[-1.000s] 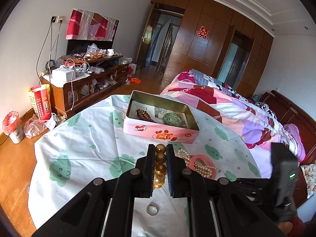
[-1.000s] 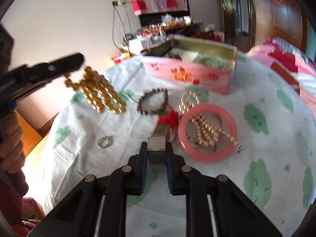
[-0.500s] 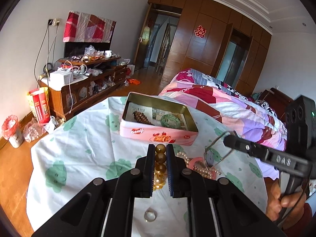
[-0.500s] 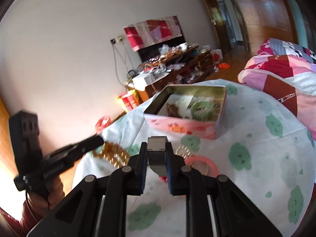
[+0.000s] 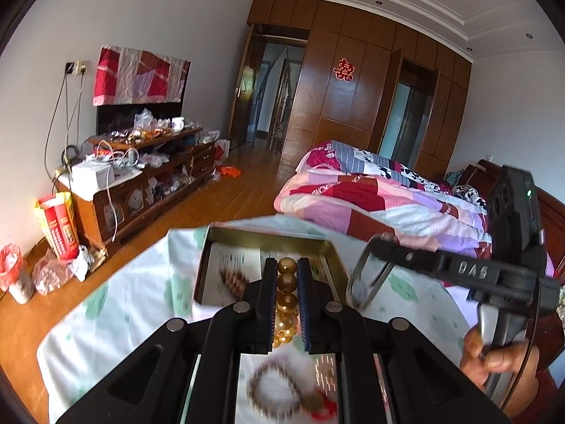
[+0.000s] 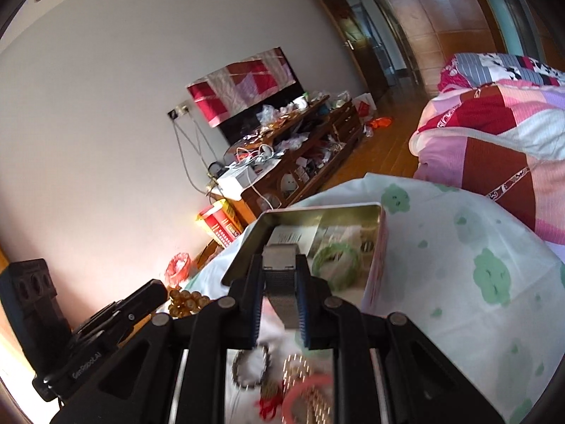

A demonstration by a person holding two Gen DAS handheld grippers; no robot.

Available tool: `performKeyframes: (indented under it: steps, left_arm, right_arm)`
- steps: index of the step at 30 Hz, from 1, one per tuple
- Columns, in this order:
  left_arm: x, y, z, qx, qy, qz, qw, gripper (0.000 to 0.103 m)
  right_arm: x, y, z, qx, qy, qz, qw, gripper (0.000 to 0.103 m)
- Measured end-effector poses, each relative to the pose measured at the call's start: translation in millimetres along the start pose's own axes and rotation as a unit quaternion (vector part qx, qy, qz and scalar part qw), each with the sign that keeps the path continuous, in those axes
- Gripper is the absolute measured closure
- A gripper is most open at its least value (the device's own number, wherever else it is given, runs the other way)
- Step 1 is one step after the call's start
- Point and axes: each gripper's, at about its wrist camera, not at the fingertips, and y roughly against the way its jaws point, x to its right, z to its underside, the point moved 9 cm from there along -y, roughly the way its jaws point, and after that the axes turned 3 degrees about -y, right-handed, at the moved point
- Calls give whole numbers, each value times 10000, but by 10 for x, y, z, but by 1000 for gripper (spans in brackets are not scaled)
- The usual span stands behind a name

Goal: Organize jewelry
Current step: 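Carry both items over the pink tin and open both grippers inside it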

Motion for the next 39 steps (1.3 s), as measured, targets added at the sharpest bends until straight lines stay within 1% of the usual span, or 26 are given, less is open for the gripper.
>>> performKeyframes:
  steps: [2, 4, 8, 11, 14, 16, 19, 21, 22, 23, 24, 25, 26, 27, 29, 31, 33, 39]
  left_arm:
    - [-14, -142, -72, 24, -27, 39, 10000, 93]
    - [-43, -311, -101, -12, -70, 18, 10000, 93]
    - [-130, -664, 11, -278, -165, -90, 9994, 93]
    - [-192, -862, 103, -477, -111, -172, 9987, 93]
    - [-221, -973, 171, -594, -90, -255, 9979, 93]
    - [-234, -1028, 197, -656, -127, -388, 9970, 93]
    - [-247, -1086, 263, -717, -196, -535, 9958, 93]
    - [-255, -1142, 328, -882, -254, -559, 9942, 92]
    - [-259, -1163, 353, -952, -271, -551, 9936, 92]
    - [-253, -1175, 376, -1011, -289, -556, 9929, 90]
    - [-247, -1176, 395, -1044, -326, -582, 9923, 86]
    - [-247, -1168, 399, -1036, -366, -627, 9920, 83]
    - [-255, -1155, 392, -997, -397, -687, 9918, 73]
    - [-263, -1133, 375, -924, -409, -750, 9920, 58]
    - [-271, -1086, 338, -773, -385, -808, 9930, 42]
    - [-292, -1033, 273, -580, -338, -824, 9943, 40]
    - [-322, -1006, 246, -497, -258, -836, 9949, 40]
    - [-421, -977, 245, -555, -43, -908, 9943, 40]
  right_arm:
    - [42, -132, -54, -44, -102, -33, 9999, 83]
    - [90, -275, -75, -105, -144, 23, 9998, 83]
    - [235, -552, 0, -353, -193, 228, 9989, 83]
    - [322, -692, 56, -511, -252, 291, 9980, 83]
    - [395, -779, 82, -553, -209, 424, 9974, 83]
    - [438, -822, 96, -562, -154, 542, 9968, 83]
    - [513, -854, 92, -481, -142, 639, 9967, 80]
    - [547, -829, 64, -406, -129, 663, 9969, 68]
    - [548, -809, 45, -336, -150, 643, 9973, 49]
    - [553, -781, 27, -259, -164, 633, 9975, 36]
    - [557, -696, -14, -51, -171, 619, 9979, 35]
    - [563, -665, -41, 49, -155, 659, 9977, 35]
    - [567, -607, -81, 173, -119, 733, 9971, 35]
    - [588, -524, -122, 352, -81, 854, 9957, 35]
    - [624, -451, -168, 520, -75, 1003, 9936, 35]
    - [675, -405, -198, 629, -101, 1176, 9910, 35]
    - [740, -376, -210, 695, -136, 1365, 9881, 35]
    - [796, -349, -227, 750, -156, 1544, 9850, 31]
